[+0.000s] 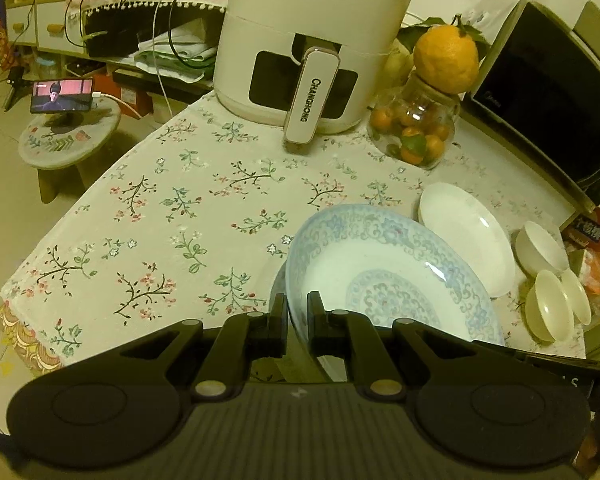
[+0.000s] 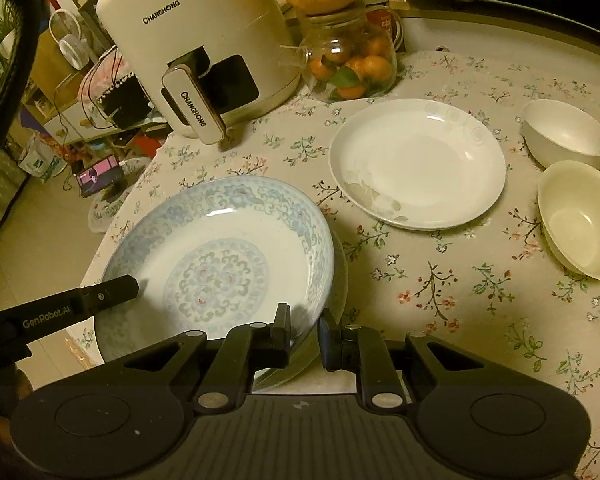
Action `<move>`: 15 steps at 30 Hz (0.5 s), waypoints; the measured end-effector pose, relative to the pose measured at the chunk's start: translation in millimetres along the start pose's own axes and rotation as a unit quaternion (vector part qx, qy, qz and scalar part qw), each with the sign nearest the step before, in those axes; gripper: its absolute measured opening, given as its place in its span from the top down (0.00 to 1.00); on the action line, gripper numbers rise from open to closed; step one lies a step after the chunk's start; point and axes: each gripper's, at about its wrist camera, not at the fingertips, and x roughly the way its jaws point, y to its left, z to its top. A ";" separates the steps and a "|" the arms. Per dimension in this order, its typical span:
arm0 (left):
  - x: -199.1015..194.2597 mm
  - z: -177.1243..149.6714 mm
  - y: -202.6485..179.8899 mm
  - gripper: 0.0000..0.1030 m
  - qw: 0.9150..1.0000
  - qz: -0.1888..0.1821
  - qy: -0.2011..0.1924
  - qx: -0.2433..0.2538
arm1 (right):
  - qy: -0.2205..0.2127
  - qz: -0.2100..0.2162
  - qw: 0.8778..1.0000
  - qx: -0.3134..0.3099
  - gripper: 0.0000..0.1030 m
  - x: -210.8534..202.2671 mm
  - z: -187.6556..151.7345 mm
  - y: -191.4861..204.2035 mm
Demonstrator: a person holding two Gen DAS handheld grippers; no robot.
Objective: Organize plates and bowls
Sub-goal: 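Carry the second plate with both grippers over the first plate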
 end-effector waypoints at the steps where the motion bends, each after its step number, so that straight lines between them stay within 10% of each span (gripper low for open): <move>1: 0.5 -0.5 0.2 0.93 1.000 0.001 0.001 0.000 | 0.001 0.000 1.000 0.000 0.85 0.6 -0.4 0.1; 15: 9.4 -8.2 -6.2 0.93 1.000 0.017 0.017 0.010 | 0.021 -0.012 1.000 0.000 0.85 8.3 -4.5 -3.9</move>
